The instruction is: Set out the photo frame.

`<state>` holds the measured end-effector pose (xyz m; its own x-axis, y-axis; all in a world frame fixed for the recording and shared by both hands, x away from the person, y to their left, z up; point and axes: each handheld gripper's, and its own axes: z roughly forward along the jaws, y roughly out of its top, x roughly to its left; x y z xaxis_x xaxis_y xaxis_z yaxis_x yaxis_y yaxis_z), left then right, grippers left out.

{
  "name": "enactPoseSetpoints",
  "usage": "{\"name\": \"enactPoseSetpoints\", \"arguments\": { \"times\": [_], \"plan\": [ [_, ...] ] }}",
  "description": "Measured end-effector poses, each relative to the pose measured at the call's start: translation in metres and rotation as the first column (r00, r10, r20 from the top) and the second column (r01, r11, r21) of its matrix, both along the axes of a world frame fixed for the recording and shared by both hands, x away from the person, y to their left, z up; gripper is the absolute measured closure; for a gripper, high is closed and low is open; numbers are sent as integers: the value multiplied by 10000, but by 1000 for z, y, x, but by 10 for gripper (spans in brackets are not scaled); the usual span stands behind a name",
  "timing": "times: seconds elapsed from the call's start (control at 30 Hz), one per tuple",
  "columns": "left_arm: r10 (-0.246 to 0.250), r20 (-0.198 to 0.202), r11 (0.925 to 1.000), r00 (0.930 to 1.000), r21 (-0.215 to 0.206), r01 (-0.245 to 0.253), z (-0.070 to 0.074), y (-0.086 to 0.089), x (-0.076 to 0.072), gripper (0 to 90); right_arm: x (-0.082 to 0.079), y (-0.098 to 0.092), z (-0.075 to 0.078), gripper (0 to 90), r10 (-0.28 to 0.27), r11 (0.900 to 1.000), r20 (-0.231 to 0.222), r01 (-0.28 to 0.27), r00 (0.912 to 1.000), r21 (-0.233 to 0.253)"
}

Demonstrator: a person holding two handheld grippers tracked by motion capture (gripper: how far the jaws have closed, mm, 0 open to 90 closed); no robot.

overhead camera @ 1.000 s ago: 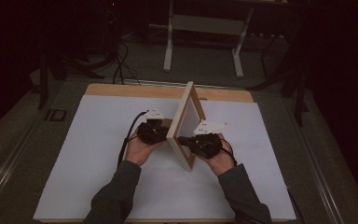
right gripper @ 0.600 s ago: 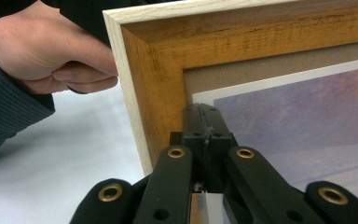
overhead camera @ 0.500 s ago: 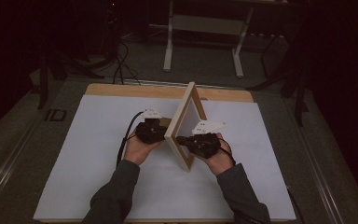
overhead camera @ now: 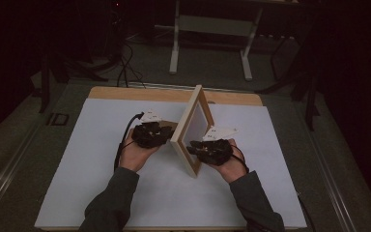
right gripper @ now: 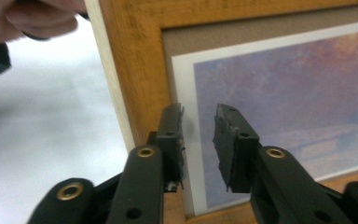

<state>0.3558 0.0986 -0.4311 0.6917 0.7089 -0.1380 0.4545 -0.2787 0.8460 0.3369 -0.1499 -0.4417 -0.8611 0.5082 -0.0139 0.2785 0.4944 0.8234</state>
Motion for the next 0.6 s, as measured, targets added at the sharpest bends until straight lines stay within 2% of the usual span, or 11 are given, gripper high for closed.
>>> {"name": "enactPoseSetpoints", "arguments": {
  "times": [0.1, 0.17, 0.23, 0.33, 0.5, 0.6],
  "plan": [
    [191, -89, 9994, 9998, -270, -193, 5, 7, -1, 668, 1, -4, -2, 676, -125, 9999, -83, 125, 9999, -55],
    [249, -82, 9992, 9997, -298, -252, 6, 8, -2, 664, 1, -6, -2, 669, -169, 9998, -120, 168, 9998, -64],
    [392, -22, 9977, 9992, -550, -393, 11, 14, -6, 645, 2, -11, -6, 653, -290, 9995, -195, 287, 9994, -158],
    [491, 15, 9975, 9988, -518, -489, 16, 16, -9, 624, 3, -16, -9, 646, -375, 9990, -275, 368, 9989, -260],
    [699, -30, 9941, 9975, -828, -699, 23, 18, -15, 517, 4, -24, -15, 637, -558, 9977, -386, 542, 9977, -418],
    [643, -58, 9932, 9979, -969, -646, 27, 16, -19, 460, 4, -29, -17, 635, -656, 9970, -448, 636, 9968, -447]
  ]
}}
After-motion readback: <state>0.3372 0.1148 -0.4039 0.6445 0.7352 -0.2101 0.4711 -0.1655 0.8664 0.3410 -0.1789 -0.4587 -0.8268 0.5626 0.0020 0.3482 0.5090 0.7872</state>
